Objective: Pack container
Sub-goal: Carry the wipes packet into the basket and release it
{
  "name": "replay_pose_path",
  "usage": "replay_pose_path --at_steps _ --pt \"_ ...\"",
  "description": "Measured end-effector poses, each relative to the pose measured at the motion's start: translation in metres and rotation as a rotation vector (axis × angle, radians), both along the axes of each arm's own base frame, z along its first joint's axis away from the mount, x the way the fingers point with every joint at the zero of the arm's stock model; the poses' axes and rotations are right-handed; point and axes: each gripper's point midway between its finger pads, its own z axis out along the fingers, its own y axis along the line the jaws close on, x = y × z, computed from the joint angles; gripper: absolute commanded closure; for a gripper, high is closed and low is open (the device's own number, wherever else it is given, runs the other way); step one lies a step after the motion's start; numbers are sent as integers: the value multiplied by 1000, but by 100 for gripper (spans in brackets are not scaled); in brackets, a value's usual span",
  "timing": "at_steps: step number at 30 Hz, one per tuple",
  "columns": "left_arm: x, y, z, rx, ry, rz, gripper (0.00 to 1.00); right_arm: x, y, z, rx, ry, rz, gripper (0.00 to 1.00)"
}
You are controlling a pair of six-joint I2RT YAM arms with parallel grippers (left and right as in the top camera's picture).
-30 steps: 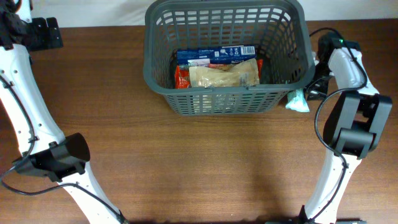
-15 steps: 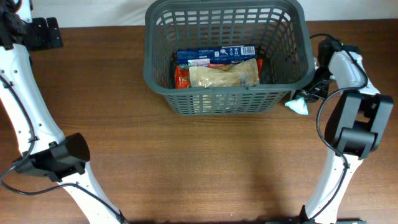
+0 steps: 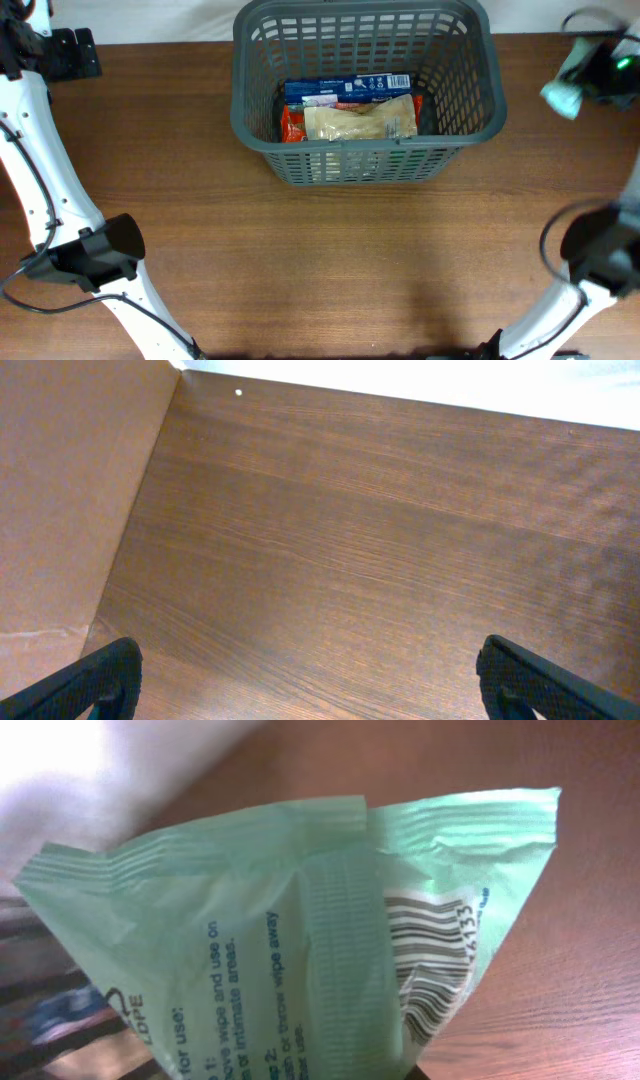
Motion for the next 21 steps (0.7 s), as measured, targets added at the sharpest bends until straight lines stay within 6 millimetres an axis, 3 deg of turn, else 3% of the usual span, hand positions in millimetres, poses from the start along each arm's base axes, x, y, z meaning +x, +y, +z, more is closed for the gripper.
replay_pose_path --at_steps 2,5,8,10,12,15,21 --pt "0 0 0 0 0 0 1 -9 21 51 -39 -106 35 81" --pt "0 0 0 0 0 0 1 -28 73 116 -86 -253 134 81" --pt "0 0 0 0 0 0 1 -50 144 159 -129 -373 308 81" --pt "0 0 0 0 0 0 1 -62 183 172 -163 -422 425 81" --pt "0 0 0 0 0 0 1 -73 223 178 -208 -458 551 81" --pt "0 0 0 0 0 0 1 -78 268 170 -280 -468 695 81" --pt "0 0 0 0 0 0 1 -56 335 112 -402 -401 948 81"
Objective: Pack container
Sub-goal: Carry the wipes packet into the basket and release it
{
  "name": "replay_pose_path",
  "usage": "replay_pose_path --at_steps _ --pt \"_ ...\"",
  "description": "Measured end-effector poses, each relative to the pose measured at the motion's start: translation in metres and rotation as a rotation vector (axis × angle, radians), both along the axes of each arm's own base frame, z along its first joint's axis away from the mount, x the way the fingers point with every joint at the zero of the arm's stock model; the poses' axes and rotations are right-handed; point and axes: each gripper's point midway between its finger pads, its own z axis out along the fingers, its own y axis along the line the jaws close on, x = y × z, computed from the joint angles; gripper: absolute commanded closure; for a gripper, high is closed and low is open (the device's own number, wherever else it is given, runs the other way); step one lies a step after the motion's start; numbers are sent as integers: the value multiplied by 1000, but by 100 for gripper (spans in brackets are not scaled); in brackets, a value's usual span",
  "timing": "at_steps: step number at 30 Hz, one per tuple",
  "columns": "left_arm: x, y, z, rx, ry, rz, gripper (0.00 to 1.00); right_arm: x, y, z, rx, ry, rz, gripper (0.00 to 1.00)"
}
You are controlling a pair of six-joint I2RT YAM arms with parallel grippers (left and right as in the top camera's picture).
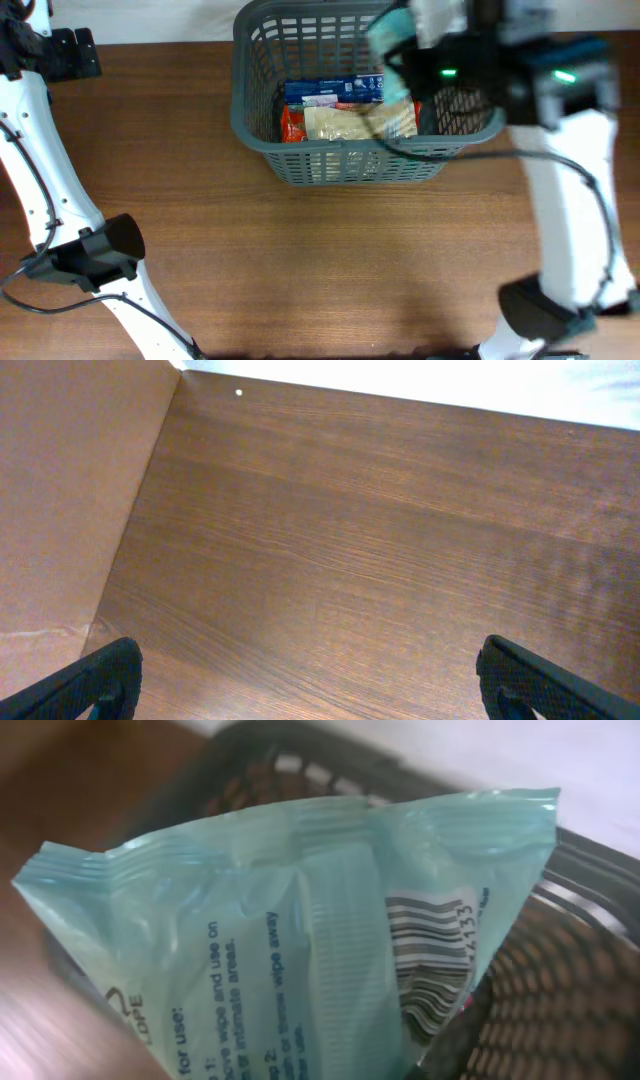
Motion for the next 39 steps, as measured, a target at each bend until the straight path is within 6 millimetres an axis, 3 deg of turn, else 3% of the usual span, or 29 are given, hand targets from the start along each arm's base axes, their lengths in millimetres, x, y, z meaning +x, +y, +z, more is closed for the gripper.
replay_pose_path --at_steps 5,9,15,24,30,33,36,39 --pt "0 0 0 0 0 0 1 23 38 -69 -123 81 126 79" --pt "0 0 0 0 0 0 1 27 63 -114 -179 149 209 74" --pt "0 0 0 0 0 0 1 21 81 -159 -215 250 278 73" --pt "0 0 0 0 0 0 1 4 91 -209 -201 419 336 46" --pt "0 0 0 0 0 0 1 5 89 -209 -213 422 321 45" --pt "0 0 0 0 0 0 1 8 80 -198 -216 414 281 44" --pt "0 0 0 0 0 0 1 15 65 -157 -184 338 211 37" --pt "0 0 0 0 0 0 1 24 35 -76 -109 162 96 31"
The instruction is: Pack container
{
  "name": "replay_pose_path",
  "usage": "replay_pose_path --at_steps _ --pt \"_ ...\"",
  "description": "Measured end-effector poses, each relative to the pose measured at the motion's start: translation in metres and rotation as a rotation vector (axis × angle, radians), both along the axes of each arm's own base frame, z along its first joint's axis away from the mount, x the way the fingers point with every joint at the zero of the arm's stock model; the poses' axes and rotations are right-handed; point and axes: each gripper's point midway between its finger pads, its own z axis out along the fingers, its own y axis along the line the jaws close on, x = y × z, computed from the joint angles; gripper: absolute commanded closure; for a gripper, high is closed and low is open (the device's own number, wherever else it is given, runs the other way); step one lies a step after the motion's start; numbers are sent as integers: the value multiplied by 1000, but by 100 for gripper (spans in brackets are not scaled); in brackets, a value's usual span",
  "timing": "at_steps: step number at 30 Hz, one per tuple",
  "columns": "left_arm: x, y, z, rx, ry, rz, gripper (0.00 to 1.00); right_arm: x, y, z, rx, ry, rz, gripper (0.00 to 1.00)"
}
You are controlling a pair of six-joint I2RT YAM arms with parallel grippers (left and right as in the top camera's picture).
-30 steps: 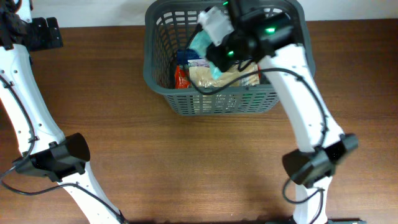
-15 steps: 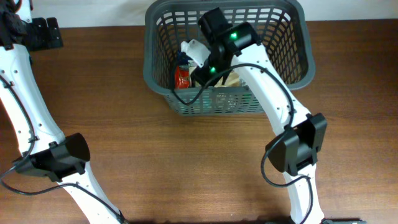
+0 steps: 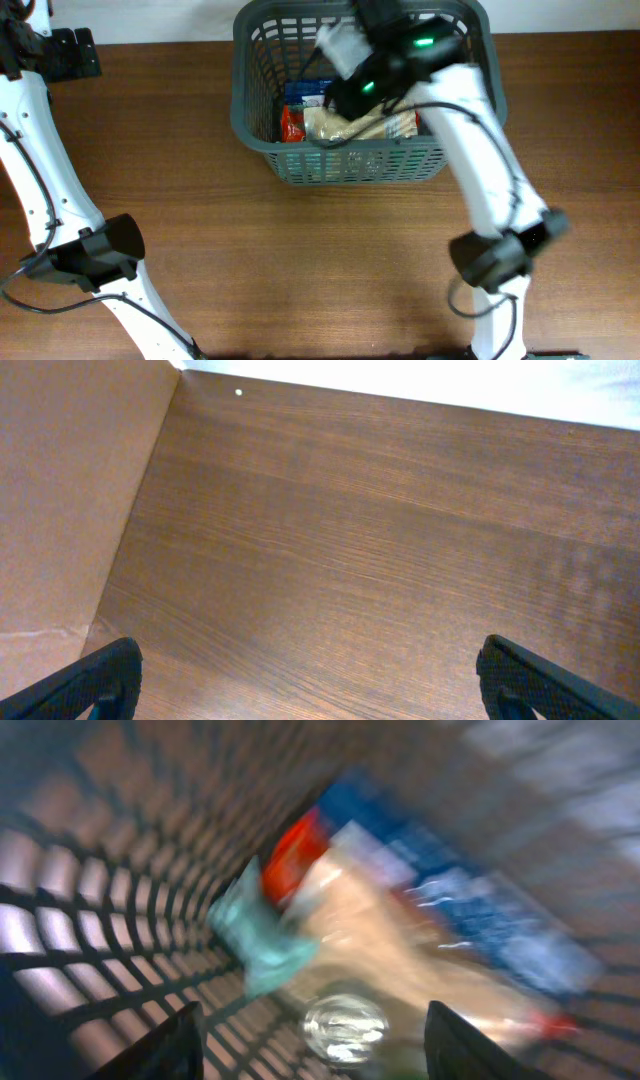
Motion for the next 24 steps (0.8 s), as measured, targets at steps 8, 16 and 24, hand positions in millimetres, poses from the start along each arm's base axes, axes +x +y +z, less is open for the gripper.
replay_pose_path --at_steps 8,16,24 --pt "0 0 0 0 0 0 1 -79 -185 236 156 -591 -563 25" --pt "0 0 0 0 0 0 1 -137 -331 241 137 -605 -1132 1" --pt "0 0 0 0 0 0 1 -99 -352 185 245 -372 -1203 1"
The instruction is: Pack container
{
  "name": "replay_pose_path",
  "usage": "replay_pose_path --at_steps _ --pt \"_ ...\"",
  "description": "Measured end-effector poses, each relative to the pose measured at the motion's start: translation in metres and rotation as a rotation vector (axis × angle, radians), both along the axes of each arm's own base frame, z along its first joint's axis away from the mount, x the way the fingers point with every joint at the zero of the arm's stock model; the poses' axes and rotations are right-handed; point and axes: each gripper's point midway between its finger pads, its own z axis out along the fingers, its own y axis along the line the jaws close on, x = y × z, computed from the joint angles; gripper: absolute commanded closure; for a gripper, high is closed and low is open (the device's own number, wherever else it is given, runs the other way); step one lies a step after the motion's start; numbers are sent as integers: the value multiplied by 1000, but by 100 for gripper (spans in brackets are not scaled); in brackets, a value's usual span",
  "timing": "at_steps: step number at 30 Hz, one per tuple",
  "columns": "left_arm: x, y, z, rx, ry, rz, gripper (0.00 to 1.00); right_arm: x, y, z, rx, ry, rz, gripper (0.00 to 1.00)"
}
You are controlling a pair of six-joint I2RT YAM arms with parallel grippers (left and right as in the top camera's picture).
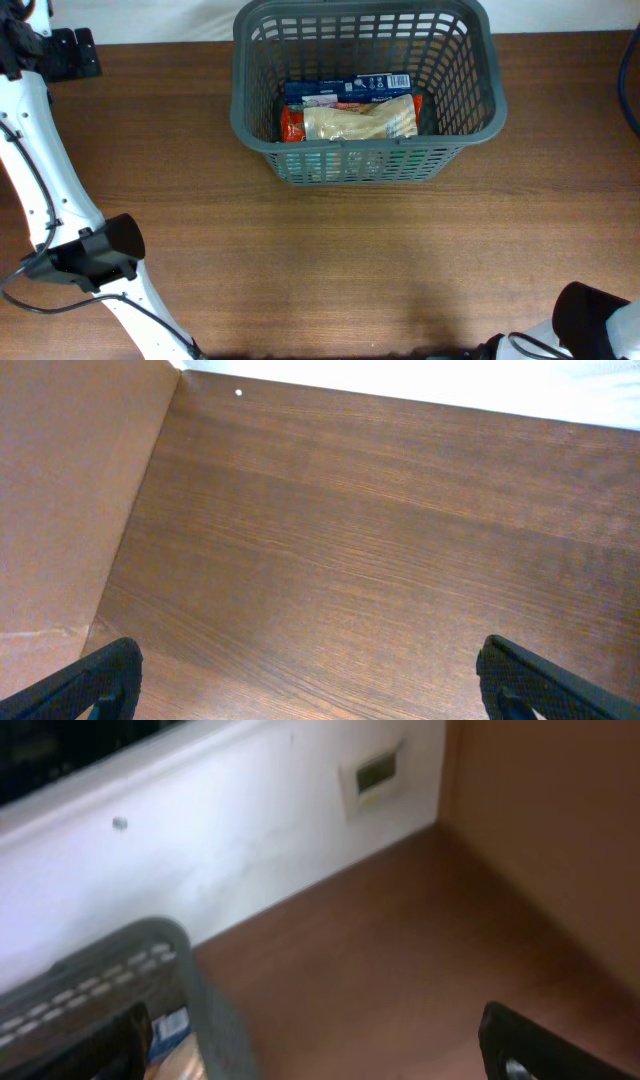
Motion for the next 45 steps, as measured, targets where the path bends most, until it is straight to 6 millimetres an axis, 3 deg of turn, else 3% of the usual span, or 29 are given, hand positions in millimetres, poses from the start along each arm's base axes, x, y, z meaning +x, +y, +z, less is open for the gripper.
replay_pose_path --at_steps 7,19,22,26,30,32,35,38,43,45 --pt "0 0 0 0 0 0 1 -11 23 -21 109 77 75 1" --pt "0 0 0 0 0 0 1 -21 25 -31 102 137 83 1" --pt "0 0 0 0 0 0 1 -19 23 -19 74 84 77 1" --pt "0 0 0 0 0 0 1 -21 25 14 8 -77 74 1" --pt "0 0 0 0 0 0 1 -46 53 42 -82 -284 118 1" --pt "0 0 0 0 0 0 1 -63 72 42 -105 -355 159 1" --pt "0 0 0 1 -1 0 1 -103 104 10 -116 -435 239 1" --pt "0 0 0 0 0 0 1 -130 119 -46 -98 -417 285 1" --pt "0 0 0 0 0 0 1 -141 128 -152 -72 -340 320 1" --pt "0 0 0 1 0 0 1 -140 129 -183 -72 -339 326 1"
